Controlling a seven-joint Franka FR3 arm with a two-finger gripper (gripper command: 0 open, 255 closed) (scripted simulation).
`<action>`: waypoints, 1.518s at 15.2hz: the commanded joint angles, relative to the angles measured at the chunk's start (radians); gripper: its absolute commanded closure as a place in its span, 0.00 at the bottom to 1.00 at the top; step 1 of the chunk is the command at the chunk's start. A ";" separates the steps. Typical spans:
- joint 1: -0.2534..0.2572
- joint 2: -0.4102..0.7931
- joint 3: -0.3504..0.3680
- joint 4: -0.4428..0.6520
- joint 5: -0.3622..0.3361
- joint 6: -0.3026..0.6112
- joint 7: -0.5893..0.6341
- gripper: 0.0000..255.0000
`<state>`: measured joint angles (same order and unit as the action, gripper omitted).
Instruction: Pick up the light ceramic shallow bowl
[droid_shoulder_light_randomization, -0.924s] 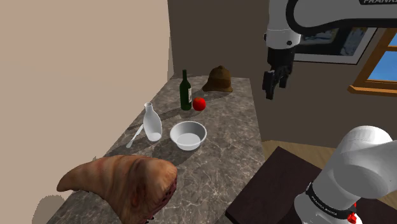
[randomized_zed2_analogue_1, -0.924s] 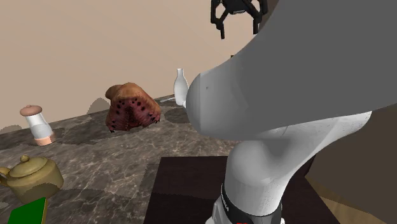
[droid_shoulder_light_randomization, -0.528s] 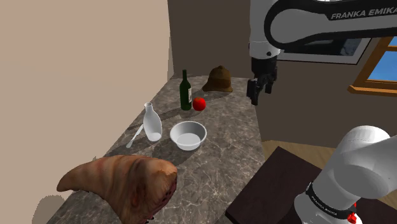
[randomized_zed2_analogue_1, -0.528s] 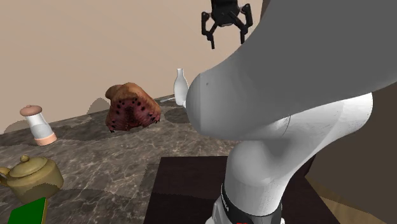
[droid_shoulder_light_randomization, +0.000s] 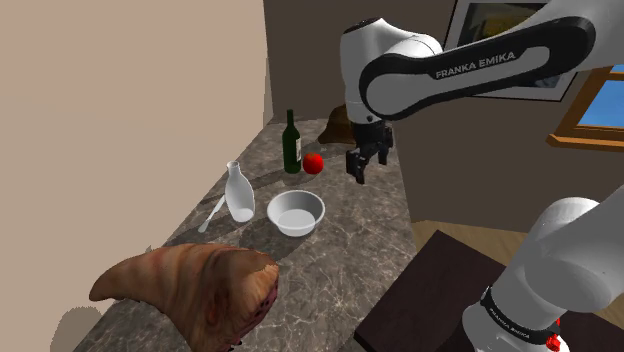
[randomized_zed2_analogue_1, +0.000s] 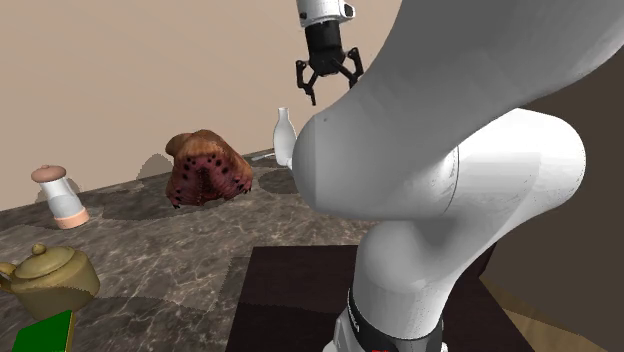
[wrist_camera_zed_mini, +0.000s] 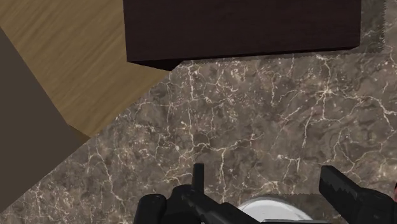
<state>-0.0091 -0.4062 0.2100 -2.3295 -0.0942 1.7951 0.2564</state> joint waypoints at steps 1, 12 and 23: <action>-0.001 0.065 0.022 0.013 -0.014 0.049 0.036 0.00; 0.013 0.499 0.101 0.237 -0.183 0.206 0.263 0.00; 0.120 0.956 0.064 0.639 -0.364 0.199 0.417 0.00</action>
<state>0.0989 0.5044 0.2806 -1.7393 -0.4449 2.0010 0.6659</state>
